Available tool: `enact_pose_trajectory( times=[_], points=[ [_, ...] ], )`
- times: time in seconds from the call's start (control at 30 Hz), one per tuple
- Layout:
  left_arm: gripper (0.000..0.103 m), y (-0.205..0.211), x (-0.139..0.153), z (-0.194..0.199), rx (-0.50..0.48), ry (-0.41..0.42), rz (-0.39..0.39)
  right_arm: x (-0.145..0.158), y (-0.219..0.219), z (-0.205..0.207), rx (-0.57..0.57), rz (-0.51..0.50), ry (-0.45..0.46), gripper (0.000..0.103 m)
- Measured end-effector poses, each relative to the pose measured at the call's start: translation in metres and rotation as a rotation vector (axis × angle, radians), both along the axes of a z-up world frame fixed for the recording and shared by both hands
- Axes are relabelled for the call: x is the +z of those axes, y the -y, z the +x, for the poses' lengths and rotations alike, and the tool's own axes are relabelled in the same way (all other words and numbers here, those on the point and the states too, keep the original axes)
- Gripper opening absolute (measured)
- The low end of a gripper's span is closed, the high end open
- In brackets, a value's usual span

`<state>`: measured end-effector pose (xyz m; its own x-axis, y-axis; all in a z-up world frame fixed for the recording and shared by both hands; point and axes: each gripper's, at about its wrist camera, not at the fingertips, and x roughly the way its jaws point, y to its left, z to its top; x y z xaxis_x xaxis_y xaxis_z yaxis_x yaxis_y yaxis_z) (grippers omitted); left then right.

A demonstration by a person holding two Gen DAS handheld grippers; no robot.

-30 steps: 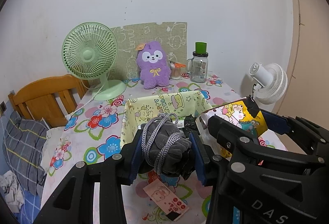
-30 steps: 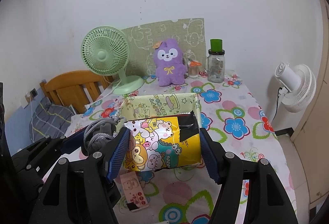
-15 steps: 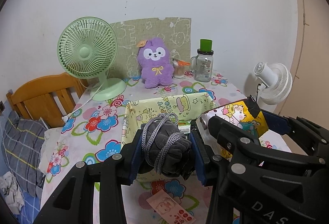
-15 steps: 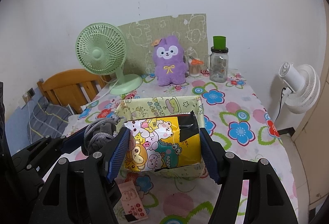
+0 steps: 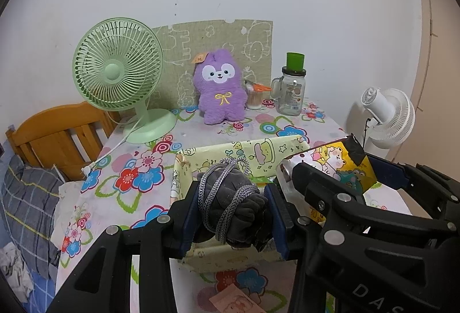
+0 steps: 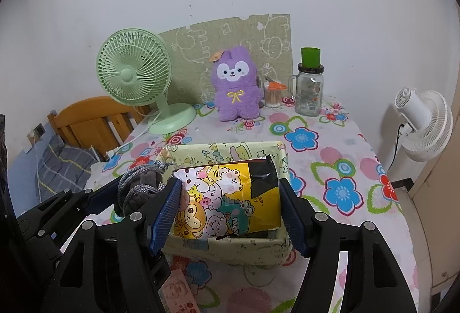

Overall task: Organize soft objects
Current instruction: 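Lower both items into the box and open the left gripper while the right releases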

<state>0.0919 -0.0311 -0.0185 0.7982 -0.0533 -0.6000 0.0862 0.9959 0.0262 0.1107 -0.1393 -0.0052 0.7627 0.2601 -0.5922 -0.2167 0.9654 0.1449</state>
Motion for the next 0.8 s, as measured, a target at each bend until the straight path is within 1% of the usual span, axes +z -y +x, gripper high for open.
enact_pose_trajectory(
  times=[0.43, 0.67, 0.73, 0.8],
  points=[
    [0.046, -0.008, -0.010, 0.034, 0.009, -0.025, -0.001, -0.012, -0.006, 0.034, -0.003, -0.009, -0.040, 0.070],
    [0.049, -0.015, -0.022, 0.047, 0.026, -0.053, -0.002, -0.023, -0.015, 0.051, 0.011, -0.021, -0.074, 0.070],
    [0.051, -0.016, -0.024, 0.048, 0.026, -0.054, 0.010, -0.026, -0.017, 0.055, 0.014, -0.023, -0.081, 0.070],
    [0.058, -0.017, -0.027, 0.049, 0.025, -0.057, 0.014, -0.028, -0.020, 0.058, 0.018, -0.026, -0.087, 0.070]
  ],
)
